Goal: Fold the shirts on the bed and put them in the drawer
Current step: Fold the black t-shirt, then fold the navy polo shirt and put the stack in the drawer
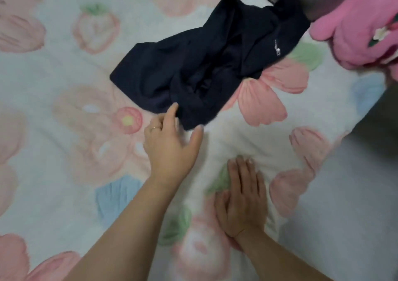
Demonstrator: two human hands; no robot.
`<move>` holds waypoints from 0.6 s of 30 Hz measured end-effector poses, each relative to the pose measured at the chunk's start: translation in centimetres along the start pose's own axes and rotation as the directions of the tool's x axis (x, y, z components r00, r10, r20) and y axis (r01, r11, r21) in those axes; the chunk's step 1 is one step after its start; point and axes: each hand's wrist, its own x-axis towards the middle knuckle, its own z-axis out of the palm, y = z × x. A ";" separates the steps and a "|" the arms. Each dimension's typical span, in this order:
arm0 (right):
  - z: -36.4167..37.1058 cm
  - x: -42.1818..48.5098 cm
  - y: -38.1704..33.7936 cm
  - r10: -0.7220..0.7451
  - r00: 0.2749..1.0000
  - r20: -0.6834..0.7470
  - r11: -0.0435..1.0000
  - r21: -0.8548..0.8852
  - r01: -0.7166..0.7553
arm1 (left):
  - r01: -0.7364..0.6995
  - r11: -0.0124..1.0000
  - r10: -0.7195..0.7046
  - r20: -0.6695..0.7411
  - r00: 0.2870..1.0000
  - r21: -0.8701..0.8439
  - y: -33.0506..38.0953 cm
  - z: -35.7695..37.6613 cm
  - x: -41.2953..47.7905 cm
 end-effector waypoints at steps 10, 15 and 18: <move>0.0 0.4 0.0 -0.003 0.999 0.045 1.000 -0.010 0.003 | 0.247 0.965 -0.241 -0.075 0.968 0.090 1.6 3.1 8.0; -0.4 0.2 0.2 -0.023 0.995 0.094 1.000 0.023 0.021 | 0.065 0.997 -0.055 -0.185 0.981 0.050 3.8 -4.1 4.1; -3.1 0.4 -1.0 0.028 0.969 0.244 0.999 0.030 -0.037 | 0.013 0.998 -0.020 -0.112 0.994 -0.065 6.1 -11.0 -0.6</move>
